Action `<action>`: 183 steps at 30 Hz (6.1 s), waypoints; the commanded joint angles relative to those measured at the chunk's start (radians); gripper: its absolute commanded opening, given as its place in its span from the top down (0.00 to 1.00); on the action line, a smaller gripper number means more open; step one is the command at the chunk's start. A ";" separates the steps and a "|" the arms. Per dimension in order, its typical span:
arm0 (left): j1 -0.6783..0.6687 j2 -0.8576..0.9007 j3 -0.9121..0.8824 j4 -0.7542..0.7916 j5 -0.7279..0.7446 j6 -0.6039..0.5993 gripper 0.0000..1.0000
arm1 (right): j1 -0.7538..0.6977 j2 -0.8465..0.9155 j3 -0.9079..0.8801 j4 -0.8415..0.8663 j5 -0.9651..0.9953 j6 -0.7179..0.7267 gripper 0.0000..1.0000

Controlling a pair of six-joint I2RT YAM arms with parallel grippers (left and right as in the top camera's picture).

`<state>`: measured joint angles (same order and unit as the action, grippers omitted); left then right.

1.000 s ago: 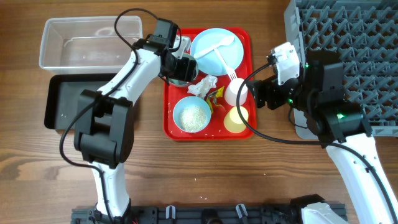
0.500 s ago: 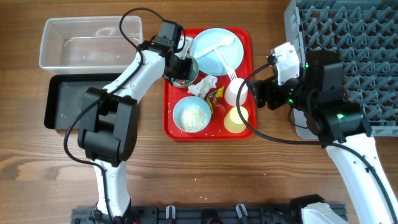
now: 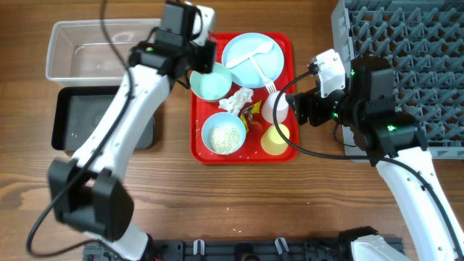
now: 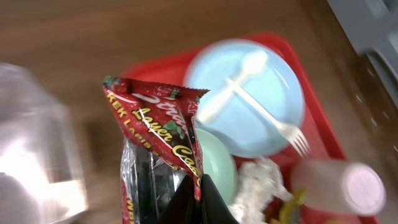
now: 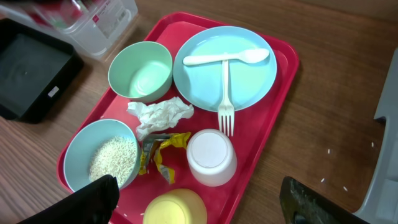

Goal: Sort waste into correct bins and load items into the dishwasher rack
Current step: 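Carry the red wrapper left and drop it into the clear bin, then grasp the tissue and yellow wrapper with the left gripper, drop in bin, then grasp the rice-filled light-blue bowl with the left gripper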

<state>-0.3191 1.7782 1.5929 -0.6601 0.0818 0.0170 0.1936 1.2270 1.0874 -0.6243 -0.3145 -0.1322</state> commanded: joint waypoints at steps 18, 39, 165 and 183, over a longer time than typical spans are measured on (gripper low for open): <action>0.322 0.097 0.012 0.113 -0.056 0.006 0.00 | -0.002 0.005 0.019 0.003 -0.024 0.004 0.14; -0.248 0.257 0.008 -0.183 0.048 0.215 0.01 | -0.002 0.013 0.018 -0.020 -0.024 0.001 0.14; -0.361 0.158 -0.274 -0.126 0.011 -0.079 0.96 | -0.002 0.046 0.017 -0.028 -0.024 0.005 0.00; -0.152 -0.143 -0.263 -0.254 -0.117 -0.269 0.96 | -0.002 0.046 0.017 -0.027 -0.024 0.004 0.00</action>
<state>-0.5419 1.7267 1.3251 -0.9092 -0.0185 -0.1871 0.1936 1.2598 1.0874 -0.6510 -0.3180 -0.1322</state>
